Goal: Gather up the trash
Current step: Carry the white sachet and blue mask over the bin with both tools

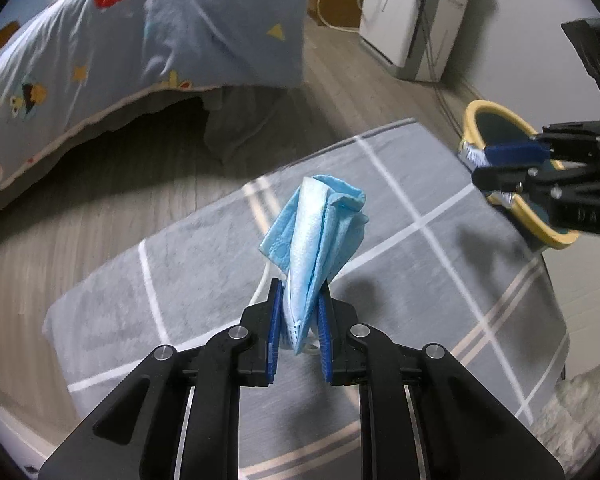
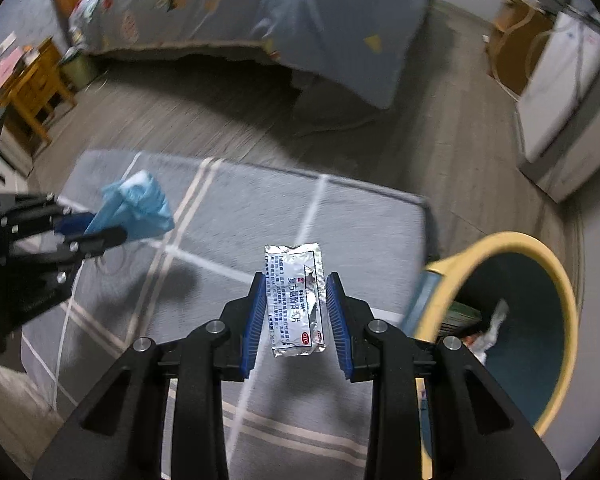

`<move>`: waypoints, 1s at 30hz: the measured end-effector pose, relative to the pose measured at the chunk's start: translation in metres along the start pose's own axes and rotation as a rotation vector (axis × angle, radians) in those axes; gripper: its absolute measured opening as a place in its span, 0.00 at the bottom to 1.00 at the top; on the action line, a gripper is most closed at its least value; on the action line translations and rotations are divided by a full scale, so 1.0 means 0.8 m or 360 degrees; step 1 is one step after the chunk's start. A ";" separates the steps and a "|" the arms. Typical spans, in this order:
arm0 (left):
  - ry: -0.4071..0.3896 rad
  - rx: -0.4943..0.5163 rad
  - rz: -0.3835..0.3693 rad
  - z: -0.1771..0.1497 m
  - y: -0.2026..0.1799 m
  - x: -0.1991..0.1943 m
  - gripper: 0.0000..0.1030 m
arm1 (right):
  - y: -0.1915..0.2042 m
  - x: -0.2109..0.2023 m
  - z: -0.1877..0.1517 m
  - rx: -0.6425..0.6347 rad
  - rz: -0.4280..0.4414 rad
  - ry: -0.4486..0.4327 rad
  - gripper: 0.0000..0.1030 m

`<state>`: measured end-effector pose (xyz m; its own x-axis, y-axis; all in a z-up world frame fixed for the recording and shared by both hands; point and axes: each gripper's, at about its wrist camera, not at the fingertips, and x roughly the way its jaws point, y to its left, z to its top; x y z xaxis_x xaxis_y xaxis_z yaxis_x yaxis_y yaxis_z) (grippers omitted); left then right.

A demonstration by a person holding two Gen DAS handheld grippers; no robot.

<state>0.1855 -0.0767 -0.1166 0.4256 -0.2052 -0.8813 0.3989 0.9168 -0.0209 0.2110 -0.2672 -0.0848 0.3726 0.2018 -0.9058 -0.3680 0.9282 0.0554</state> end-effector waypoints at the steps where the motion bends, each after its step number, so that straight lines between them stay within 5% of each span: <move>1: -0.0009 0.0007 -0.0006 0.004 -0.006 -0.001 0.17 | -0.006 -0.002 0.002 0.0017 -0.0007 -0.0006 0.29; 22: -0.0170 0.0266 -0.0155 0.041 -0.163 -0.030 0.17 | -0.196 -0.127 -0.061 0.0613 -0.0219 -0.0220 0.29; 30: -0.0175 0.0363 -0.0291 0.064 -0.265 -0.014 0.17 | -0.265 -0.104 -0.105 0.0919 -0.0237 -0.0100 0.29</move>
<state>0.1379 -0.2860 -0.0785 0.4106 -0.4068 -0.8160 0.6434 0.7635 -0.0568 0.1862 -0.5071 -0.0568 0.4409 0.0583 -0.8957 0.2077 0.9642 0.1650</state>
